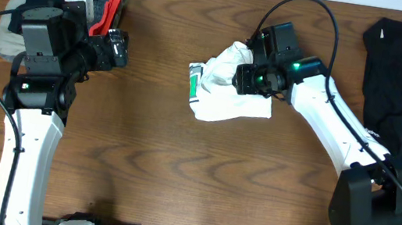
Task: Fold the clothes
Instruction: 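Press and tuck the folded T-shirt bundle with the right gripper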
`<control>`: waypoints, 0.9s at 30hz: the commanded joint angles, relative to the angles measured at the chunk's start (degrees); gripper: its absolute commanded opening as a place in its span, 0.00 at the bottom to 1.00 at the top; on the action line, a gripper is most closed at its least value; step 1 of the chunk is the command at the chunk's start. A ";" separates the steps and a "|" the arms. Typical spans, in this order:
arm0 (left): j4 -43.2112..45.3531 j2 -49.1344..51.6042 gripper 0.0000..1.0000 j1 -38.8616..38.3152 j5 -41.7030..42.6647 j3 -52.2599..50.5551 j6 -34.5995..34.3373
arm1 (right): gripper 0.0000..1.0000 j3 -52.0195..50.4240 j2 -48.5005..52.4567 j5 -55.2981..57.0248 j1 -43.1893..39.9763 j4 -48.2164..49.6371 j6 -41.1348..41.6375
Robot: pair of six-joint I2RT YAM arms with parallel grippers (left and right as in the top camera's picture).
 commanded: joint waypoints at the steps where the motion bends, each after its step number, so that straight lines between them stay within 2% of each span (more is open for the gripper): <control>1: -0.17 0.35 0.98 0.20 -0.13 0.52 0.59 | 0.24 -0.35 0.13 5.46 0.90 -2.25 3.87; 4: -0.20 0.35 0.98 0.20 -0.13 0.52 0.59 | 0.01 -0.35 0.13 9.22 0.46 -5.20 5.79; 9: -0.20 0.35 0.98 0.20 -0.13 0.52 0.57 | 0.01 -0.94 0.20 12.20 -1.46 -10.36 6.32; 16: -0.20 0.50 0.98 0.20 -0.13 0.50 0.59 | 0.01 -5.84 0.20 12.22 -6.05 -11.13 6.51; 20: -0.20 1.11 0.98 0.20 -0.13 0.50 0.59 | 0.01 -7.19 0.20 10.88 -8.57 -11.89 6.40; 25: -0.17 2.25 0.98 0.20 -0.13 0.50 0.57 | 0.02 -6.38 -0.35 4.85 -9.29 -11.80 1.29; 26: -0.17 2.51 0.98 0.20 -0.13 0.50 0.59 | 0.09 -5.66 -0.48 2.86 -9.29 -12.09 -0.20; 27: -0.17 2.67 0.98 0.20 -0.13 0.50 0.57 | 0.20 -4.90 -0.55 1.22 -9.29 -12.37 -1.42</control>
